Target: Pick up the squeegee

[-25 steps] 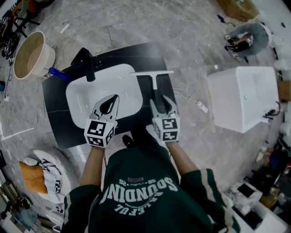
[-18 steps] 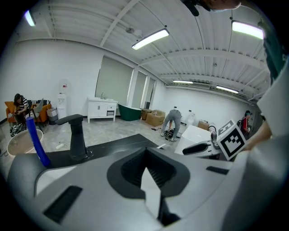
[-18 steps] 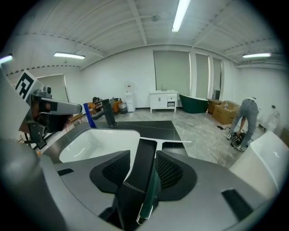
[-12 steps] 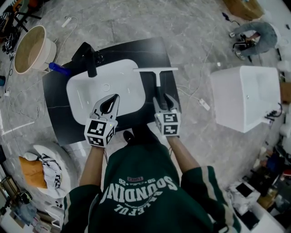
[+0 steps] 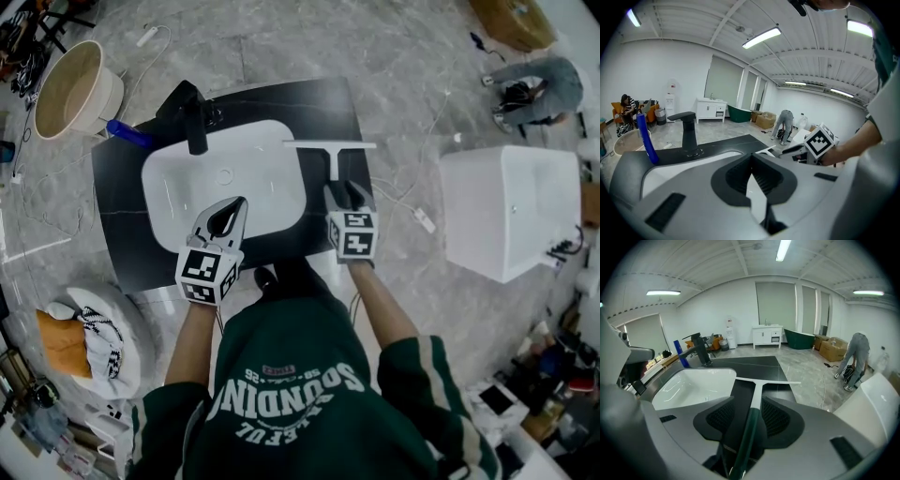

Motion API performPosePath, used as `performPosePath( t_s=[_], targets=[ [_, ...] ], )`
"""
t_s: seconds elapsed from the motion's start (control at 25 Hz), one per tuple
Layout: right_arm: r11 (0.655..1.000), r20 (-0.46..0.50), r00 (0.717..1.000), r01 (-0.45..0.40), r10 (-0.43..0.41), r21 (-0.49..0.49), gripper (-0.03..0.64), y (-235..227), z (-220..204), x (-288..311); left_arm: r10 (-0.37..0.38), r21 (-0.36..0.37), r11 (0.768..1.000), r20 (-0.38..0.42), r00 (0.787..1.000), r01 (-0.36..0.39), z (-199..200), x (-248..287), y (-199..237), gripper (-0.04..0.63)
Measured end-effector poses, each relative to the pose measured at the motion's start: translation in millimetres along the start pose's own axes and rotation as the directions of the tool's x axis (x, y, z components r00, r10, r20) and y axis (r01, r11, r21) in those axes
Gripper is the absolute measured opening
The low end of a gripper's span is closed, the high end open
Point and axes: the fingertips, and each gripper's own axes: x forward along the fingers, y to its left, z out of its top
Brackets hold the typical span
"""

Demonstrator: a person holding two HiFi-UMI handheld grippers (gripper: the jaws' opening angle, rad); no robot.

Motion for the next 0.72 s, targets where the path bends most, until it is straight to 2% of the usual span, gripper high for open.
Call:
performPosePath(
  t_s=[0.32, 0.72],
  targets=[
    [0.999, -0.091, 0.996, 0.002, 0.002, 0.047, 0.156, -16, 6, 36, 0.032, -0.022, 0.999, -0.002, 0.999, -0.032, -2, -2, 4, 0.002],
    [0.998, -0.169, 0.985, 0.037, -0.03, 0.041, 0.156, -24, 8, 66, 0.075, -0.056, 0.996, -0.013, 0.997, -0.076, -8, -8, 16, 0.002]
  ],
)
